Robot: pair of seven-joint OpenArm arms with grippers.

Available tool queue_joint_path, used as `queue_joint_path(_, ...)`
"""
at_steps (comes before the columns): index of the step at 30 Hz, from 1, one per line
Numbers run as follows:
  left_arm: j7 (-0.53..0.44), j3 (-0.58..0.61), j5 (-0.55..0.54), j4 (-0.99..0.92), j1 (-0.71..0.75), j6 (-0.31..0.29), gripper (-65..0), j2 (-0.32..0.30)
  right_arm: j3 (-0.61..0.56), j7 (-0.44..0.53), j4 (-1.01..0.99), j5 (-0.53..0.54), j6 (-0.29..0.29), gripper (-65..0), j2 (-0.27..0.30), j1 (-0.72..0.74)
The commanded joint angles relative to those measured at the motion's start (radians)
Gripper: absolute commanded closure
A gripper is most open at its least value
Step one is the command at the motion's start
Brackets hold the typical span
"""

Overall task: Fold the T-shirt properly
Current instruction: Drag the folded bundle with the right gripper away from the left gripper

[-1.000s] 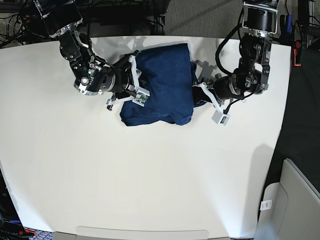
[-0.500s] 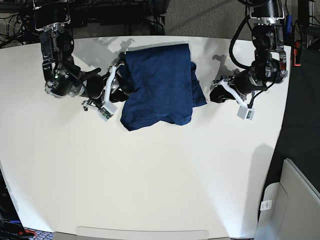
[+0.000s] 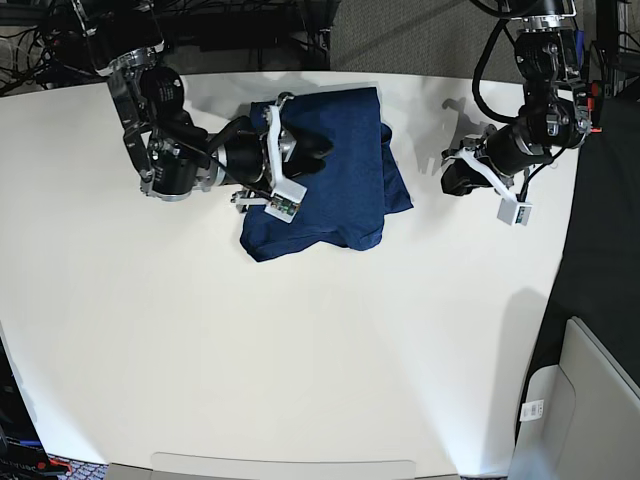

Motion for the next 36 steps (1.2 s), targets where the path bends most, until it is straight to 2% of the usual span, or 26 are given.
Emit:
queue_joint_path(1,-0.014,-0.009,-0.016,0.016,-0.009,-0.007,-5.2,-0.010,-0.010,0.011,0.017,0.019,0.006,-17.5,0.002,0.032)
queue_joint_path(6,-0.017,-0.009,-0.016,0.014,-0.009,-0.007,-5.2,-0.010,-0.079,0.011,-0.092,-0.013,0.006,-17.5,-0.052,0.078)
queue_joint_path(12,-0.015,-0.081,-0.016,0.014,-0.009,-0.007,-5.2,-0.010,-0.119,0.011,-0.351,-0.165,0.006,-17.5,-0.191,0.147)
queue_joint_path(17,-0.011,-0.139,-0.016,0.014,-0.009,-0.007,-5.2,-0.010,-0.114,0.015,-0.474,-0.326,0.006,-17.4,-0.230,0.171)
queue_joint_path(21,-0.009,-0.193,-0.016,0.014,0.005,-0.007,-5.2,-0.010,-0.113,0.020,-0.474,-0.469,0.006,-17.4,-0.228,0.182)
queue_joint_path(24,-0.009,-0.202,-0.016,0.014,0.005,-0.007,-5.3,-0.010,-0.111,0.052,-0.474,-0.523,0.006,-17.4,-0.219,0.190)
queue_joint_path(25,-0.009,-0.202,-0.016,0.014,0.005,-0.007,-5.3,-0.010,-0.102,0.066,-0.474,-0.532,0.006,-17.4,-0.200,0.196)
queue_joint_path(32,-0.009,-0.204,-0.016,0.014,0.005,-0.007,-5.3,-0.013,0.084,0.070,-0.476,-0.601,0.006,-17.4,-0.153,0.200)
queue_joint_path(36,-0.009,-0.204,-0.016,0.014,0.002,-0.007,-5.3,-0.013,0.153,0.072,-0.474,-0.639,0.006,-17.4,-0.119,0.214)
